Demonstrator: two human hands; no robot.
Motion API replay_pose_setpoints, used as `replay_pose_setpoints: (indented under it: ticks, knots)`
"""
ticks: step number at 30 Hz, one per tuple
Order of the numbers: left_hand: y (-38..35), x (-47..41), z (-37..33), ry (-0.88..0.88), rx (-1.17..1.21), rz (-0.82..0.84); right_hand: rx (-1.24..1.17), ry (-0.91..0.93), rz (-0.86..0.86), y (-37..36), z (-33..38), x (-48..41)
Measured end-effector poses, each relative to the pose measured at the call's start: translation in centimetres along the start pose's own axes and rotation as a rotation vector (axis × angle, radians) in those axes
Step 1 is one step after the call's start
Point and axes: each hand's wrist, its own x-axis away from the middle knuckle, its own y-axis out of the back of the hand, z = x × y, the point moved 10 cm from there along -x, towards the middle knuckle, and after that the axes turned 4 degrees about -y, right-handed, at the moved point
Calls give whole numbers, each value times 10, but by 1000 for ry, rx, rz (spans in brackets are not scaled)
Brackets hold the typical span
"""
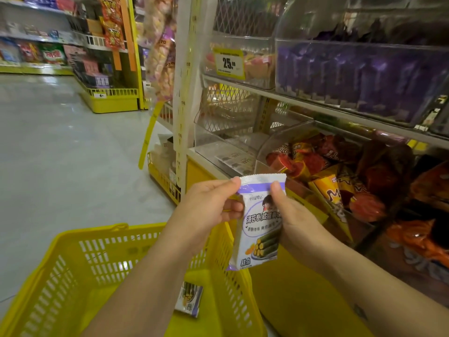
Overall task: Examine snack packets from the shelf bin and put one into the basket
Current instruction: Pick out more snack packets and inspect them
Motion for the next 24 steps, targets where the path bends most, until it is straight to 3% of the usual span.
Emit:
replay_pose_setpoints:
  ticks: [6,10,14,21,24]
  knots:
    - [0,3,-22,-134,-216,107,20,8,40,-9,8,11]
    - [13,-3,-8,-51,89,7,109,229,-119,-1,42,21]
    - [19,-6,9,21,293,-90,136,314,-107,-13,56,29]
    - [34,-11,21,76,530,-213,40,-75,178,-30,19,25]
    - [28,-12,28,136,516,-152,-119,-231,193,-29,5,26]
